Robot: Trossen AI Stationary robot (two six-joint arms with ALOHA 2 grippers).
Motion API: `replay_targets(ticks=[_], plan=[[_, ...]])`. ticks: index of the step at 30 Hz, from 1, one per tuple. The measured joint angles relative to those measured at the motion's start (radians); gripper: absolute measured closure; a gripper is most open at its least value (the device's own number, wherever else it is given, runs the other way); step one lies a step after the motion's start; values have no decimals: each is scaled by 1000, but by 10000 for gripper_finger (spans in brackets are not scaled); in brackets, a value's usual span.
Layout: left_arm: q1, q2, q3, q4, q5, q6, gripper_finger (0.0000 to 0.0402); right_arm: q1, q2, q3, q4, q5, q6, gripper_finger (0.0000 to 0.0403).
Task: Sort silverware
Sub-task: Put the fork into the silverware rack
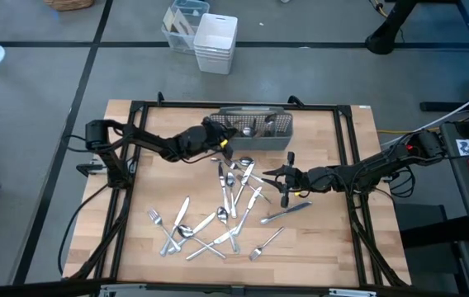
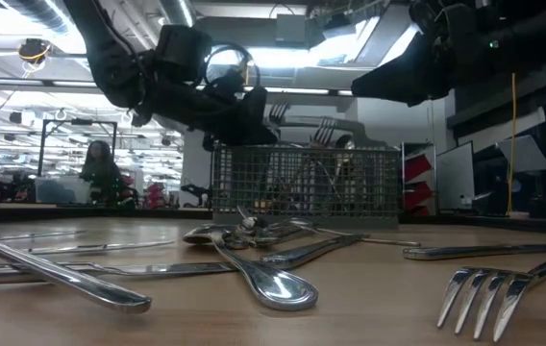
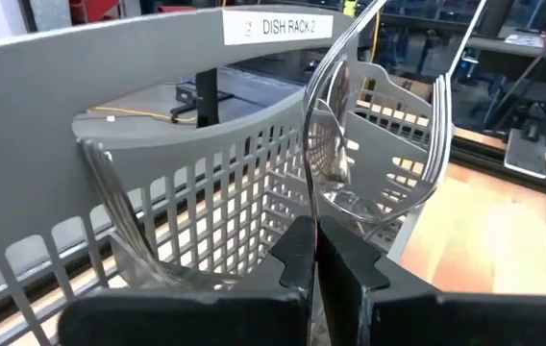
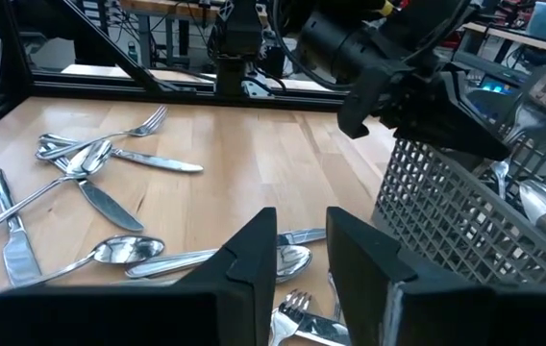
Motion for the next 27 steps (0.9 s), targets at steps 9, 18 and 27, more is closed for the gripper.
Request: replay_targets(ticks=[9,18,27], plan=[[0,-3,-1,0,4,-2,336,0,0,0,0,0,0,306],[-6,-32,-3,-11,8,-12,296,0,0,0,-25,0,0,306],[-43,-181,-3,-35,47,-120,295,0,0,0,-50,0,8,306]])
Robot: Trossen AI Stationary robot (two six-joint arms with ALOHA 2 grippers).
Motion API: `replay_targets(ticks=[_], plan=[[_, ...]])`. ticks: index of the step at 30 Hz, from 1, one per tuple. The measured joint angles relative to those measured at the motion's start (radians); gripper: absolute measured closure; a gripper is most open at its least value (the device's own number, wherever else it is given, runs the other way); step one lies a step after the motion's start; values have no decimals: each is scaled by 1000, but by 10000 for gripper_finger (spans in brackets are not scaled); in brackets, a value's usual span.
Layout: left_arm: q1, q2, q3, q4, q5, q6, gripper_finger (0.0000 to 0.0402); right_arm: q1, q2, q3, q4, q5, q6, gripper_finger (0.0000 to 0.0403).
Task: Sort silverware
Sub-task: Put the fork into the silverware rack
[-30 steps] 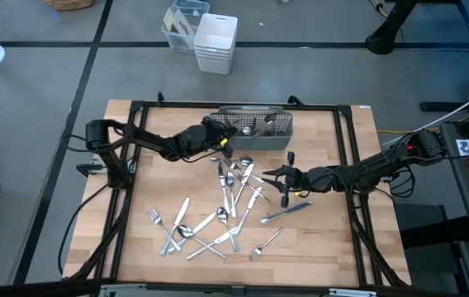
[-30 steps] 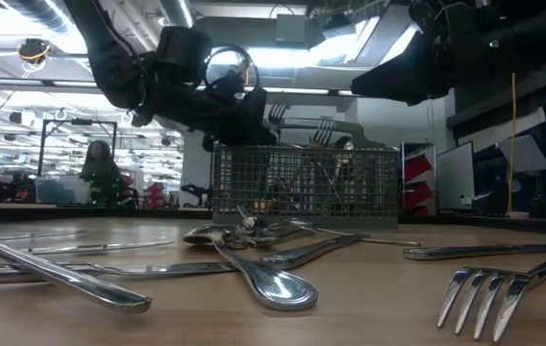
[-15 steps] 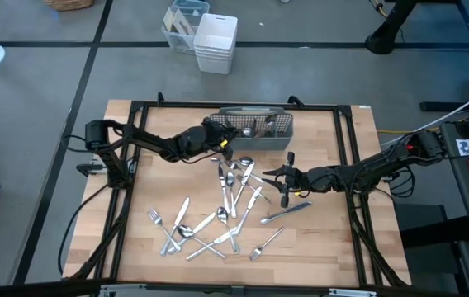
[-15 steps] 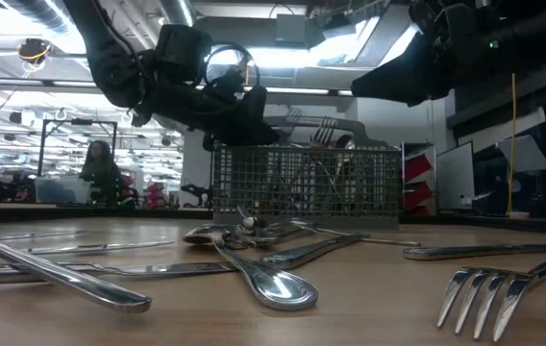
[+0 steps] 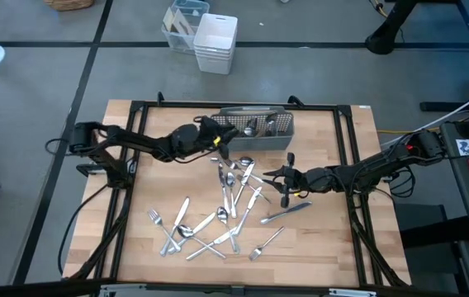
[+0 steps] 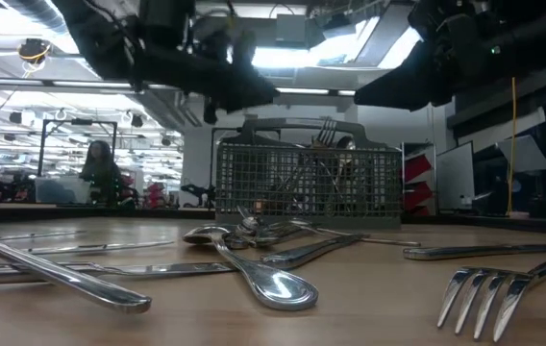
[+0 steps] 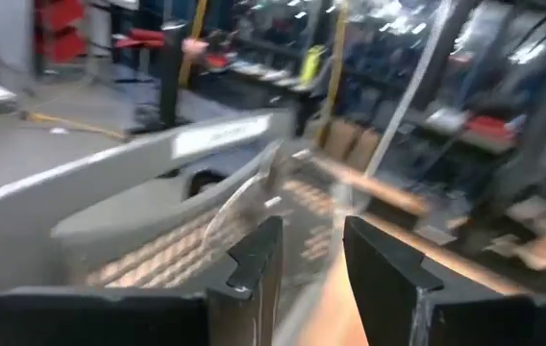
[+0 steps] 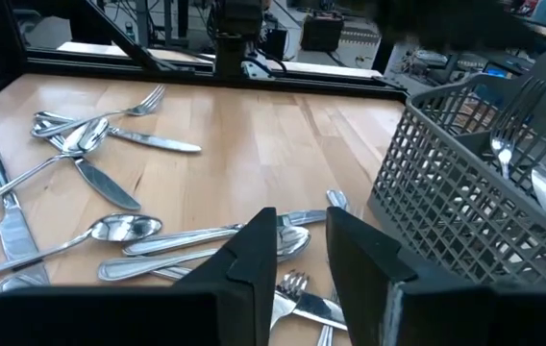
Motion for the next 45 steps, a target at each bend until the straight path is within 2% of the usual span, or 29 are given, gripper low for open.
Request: replay_targets(ticks=[3,10,18,22,25,31,35,39,45], plan=[[-27,-78,1,-101,42,-75,295,0,0,0,-2,0,1,306],[-110,-275,1,-465,130,-247,295,0,0,0,-12,0,0,306],[-241,-411,1,-771,154,-357,295,0,0,0,-21,0,38,306],[-312,-430,1,-844,176,-375,295,0,0,0,-17,-23,116,306],[-365,-429,1,-866,198,-318,295,0,0,5,-15,-63,165,306],[-429,-443,1,-868,197,-224,295,2,30,111,-44,-186,212,306],[-449,-479,1,-901,192,-208,295,23,98,247,-165,-222,213,306],[-463,-508,1,-944,153,-235,295,63,174,384,-377,-220,215,306],[-474,-501,1,-976,148,-298,295,117,234,521,-699,-220,415,306]])
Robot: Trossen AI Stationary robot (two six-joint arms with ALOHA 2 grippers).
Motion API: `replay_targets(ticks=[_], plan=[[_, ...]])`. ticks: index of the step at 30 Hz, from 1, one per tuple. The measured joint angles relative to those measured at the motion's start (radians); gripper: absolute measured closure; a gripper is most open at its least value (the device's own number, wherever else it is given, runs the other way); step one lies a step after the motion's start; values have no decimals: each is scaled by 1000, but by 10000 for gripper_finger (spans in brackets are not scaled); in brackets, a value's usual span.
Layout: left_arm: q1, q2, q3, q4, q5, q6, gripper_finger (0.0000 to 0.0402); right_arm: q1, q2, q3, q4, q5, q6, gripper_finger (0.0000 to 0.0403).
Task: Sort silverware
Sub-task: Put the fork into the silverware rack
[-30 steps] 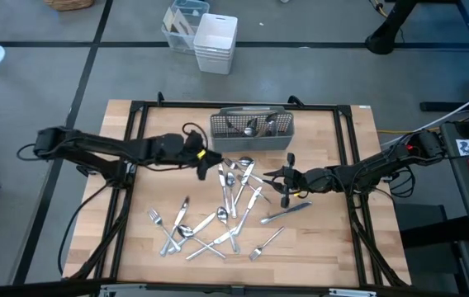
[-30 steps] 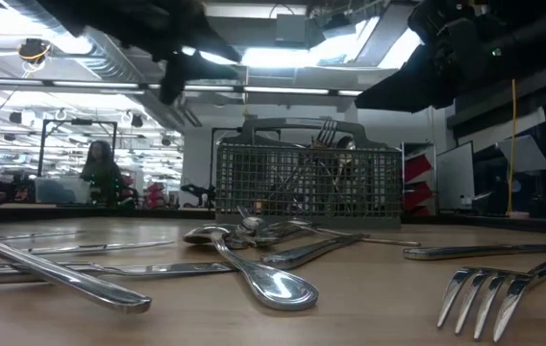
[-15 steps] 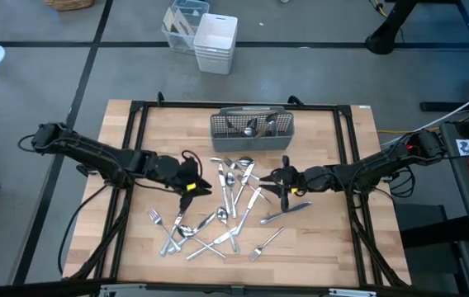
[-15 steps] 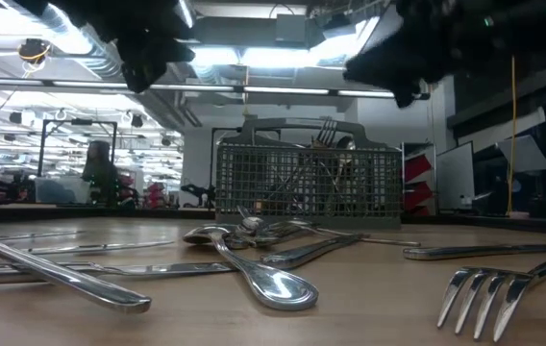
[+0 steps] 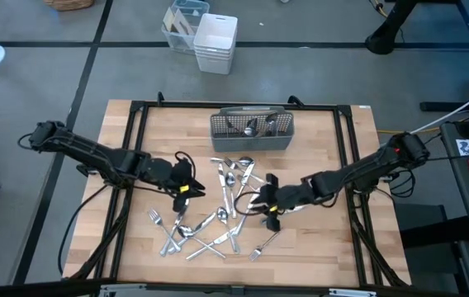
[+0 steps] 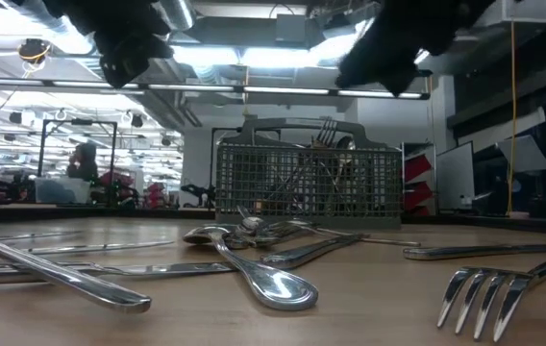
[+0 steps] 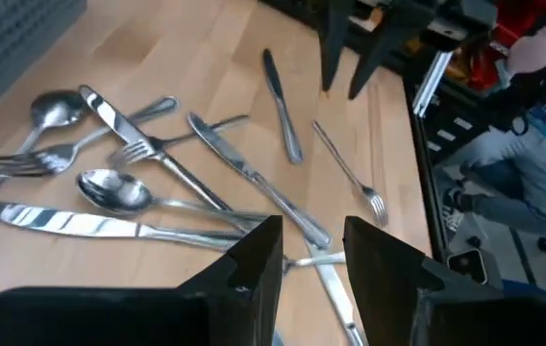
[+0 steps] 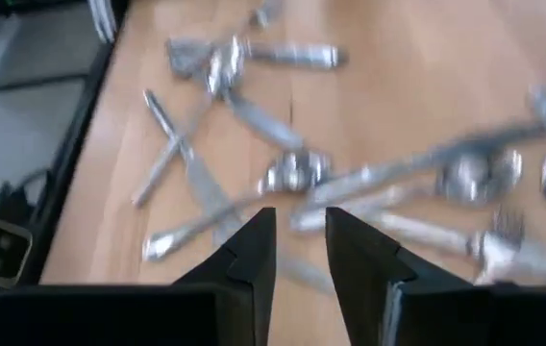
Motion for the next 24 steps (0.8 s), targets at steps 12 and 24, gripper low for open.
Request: replay_targets(ticks=[12,24], plan=[[0,17,0,-41,-4,15,295,89,4,54,-447,-25,31,306],[0,87,0,-40,-4,0,295,177,6,54,-441,-130,22,306]])
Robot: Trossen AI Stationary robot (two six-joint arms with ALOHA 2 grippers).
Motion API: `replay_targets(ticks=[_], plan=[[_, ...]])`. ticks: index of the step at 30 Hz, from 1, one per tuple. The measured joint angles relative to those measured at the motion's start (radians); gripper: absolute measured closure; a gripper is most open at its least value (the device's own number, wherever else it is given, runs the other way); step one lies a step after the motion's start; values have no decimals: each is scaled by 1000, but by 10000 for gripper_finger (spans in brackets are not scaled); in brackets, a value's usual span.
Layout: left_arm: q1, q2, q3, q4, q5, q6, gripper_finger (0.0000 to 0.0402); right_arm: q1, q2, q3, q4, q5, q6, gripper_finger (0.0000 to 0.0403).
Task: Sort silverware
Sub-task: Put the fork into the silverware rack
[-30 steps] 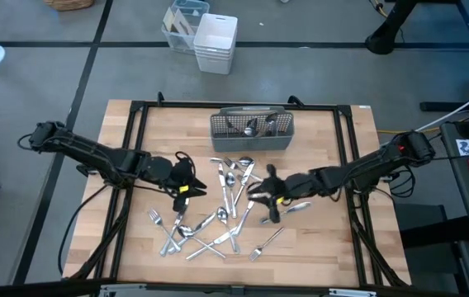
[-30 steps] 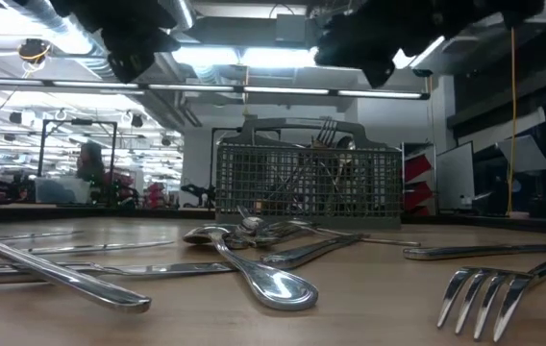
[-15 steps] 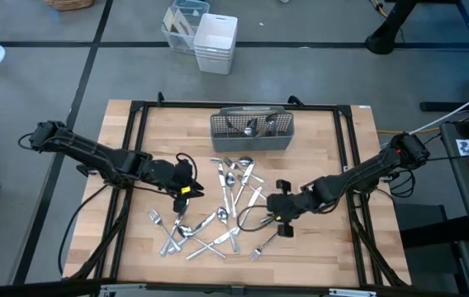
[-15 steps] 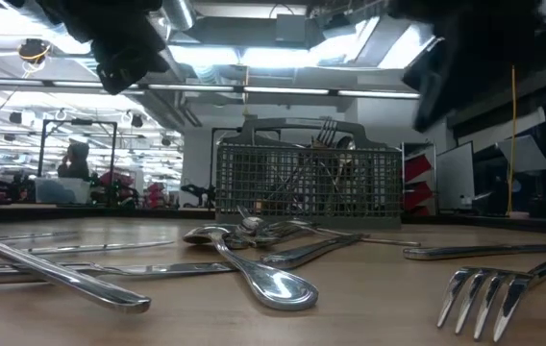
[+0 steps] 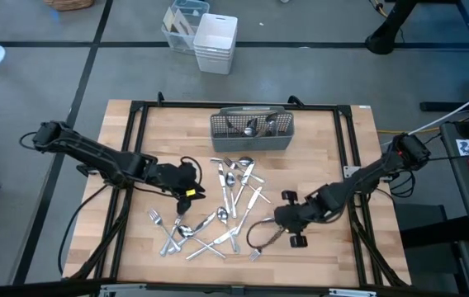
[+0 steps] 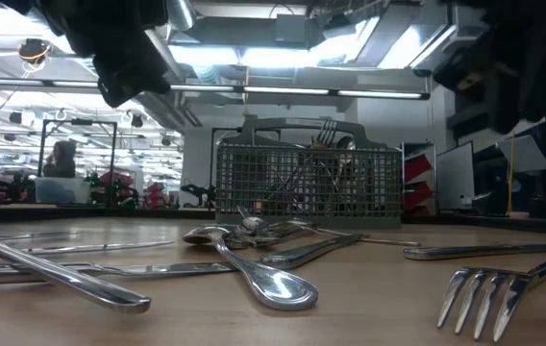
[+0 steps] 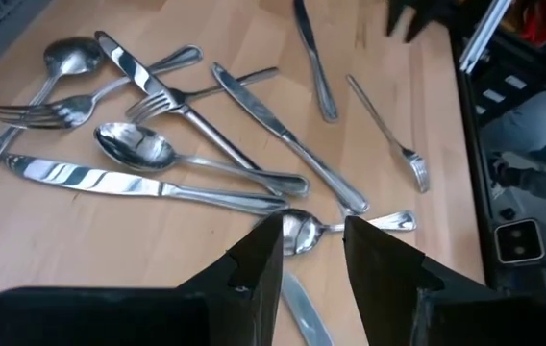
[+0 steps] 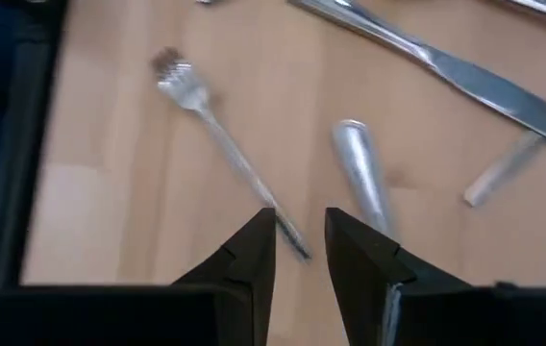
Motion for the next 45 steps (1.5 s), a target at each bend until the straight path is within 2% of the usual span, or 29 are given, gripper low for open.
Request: replay_targets(ticks=[7,14,22,31,36,45], plan=[[0,44,0,7,0,-4,295,69,77,0,212,39,-137,306],[0,58,0,10,0,-6,295,73,216,0,375,42,-211,306],[0,61,0,24,0,-6,295,73,312,-1,440,28,-211,306],[0,61,0,25,0,-6,295,73,353,0,446,1,-211,306],[0,61,0,26,0,-6,295,73,391,0,514,2,-211,306],[0,61,0,23,0,-6,295,75,431,2,546,91,-176,311]])
